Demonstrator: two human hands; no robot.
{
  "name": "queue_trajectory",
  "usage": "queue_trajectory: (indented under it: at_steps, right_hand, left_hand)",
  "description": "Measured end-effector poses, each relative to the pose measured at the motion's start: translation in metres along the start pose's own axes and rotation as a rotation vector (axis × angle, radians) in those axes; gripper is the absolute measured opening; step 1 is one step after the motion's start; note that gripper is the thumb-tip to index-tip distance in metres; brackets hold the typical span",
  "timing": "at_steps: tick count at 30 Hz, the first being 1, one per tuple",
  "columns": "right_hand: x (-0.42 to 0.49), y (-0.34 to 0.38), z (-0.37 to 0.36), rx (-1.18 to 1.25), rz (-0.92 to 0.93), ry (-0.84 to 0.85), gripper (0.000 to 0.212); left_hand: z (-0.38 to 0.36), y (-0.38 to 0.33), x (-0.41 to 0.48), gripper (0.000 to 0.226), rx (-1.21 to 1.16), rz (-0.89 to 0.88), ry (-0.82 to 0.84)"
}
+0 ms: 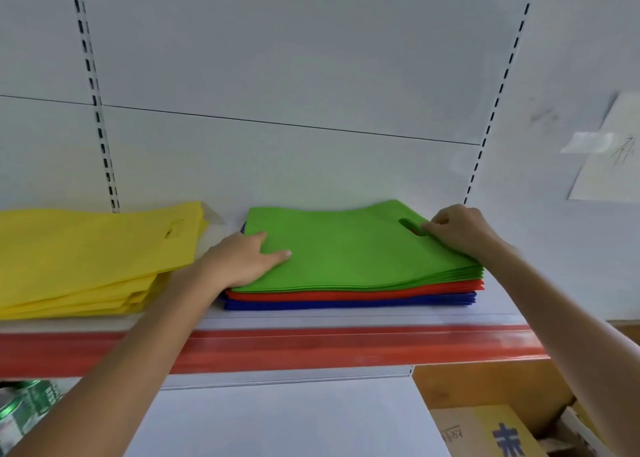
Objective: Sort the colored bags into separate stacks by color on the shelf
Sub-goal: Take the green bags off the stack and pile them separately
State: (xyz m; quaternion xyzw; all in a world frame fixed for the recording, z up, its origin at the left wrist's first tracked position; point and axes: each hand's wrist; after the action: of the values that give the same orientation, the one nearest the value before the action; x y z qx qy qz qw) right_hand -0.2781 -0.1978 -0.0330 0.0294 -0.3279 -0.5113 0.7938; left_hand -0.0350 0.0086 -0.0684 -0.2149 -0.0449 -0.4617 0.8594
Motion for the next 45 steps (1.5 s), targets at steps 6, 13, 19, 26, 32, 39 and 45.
queue_trajectory:
  at_steps: [6, 13, 19, 26, 32, 39, 45]
  right_hand:
    - [-0.007, -0.006, -0.003, -0.006, 0.027, -0.08, 0.033]
    - [-0.01, -0.001, -0.003, -0.041, 0.216, -0.224, 0.031]
    - [-0.012, -0.001, 0.0, 0.025, 0.255, -0.168, 0.032]
    - [-0.008, 0.005, 0.012, 0.028, 0.202, -0.138, 0.032]
    - [-0.011, 0.004, 0.014, 0.063, 0.182, -0.11, 0.04]
    - [-0.018, -0.004, 0.005, 0.086, 0.167, -0.164, 0.036]
    - [-0.019, -0.003, 0.003, 0.064, 0.186, -0.158, 0.037]
  left_hand:
    - [-0.005, -0.004, -0.004, 0.067, 0.049, -0.041, -0.034]
    - [-0.004, -0.001, -0.003, 0.061, -0.072, -0.104, -0.24]
    - [-0.001, -0.007, -0.014, 0.049, -0.089, -0.169, -0.357]
    - [0.001, -0.005, -0.014, 0.044, 0.02, -0.182, -0.218]
    - [0.001, -0.006, -0.011, 0.048, 0.137, -0.175, -0.106]
    - [-0.002, -0.007, -0.007, 0.052, 0.143, -0.103, 0.009]
    - [-0.004, -0.004, -0.008, 0.054, 0.063, -0.159, -0.082]
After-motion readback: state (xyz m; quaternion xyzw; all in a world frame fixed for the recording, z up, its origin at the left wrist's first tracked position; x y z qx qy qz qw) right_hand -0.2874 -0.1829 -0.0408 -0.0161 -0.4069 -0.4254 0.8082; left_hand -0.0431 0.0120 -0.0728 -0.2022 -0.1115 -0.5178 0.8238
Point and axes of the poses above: each hand's wrist, its own x-axis towards the middle knuckle, its own z-axis out of the back of the hand, y = z × x, and after that the axes turned 14 degrees about -y, right-handed
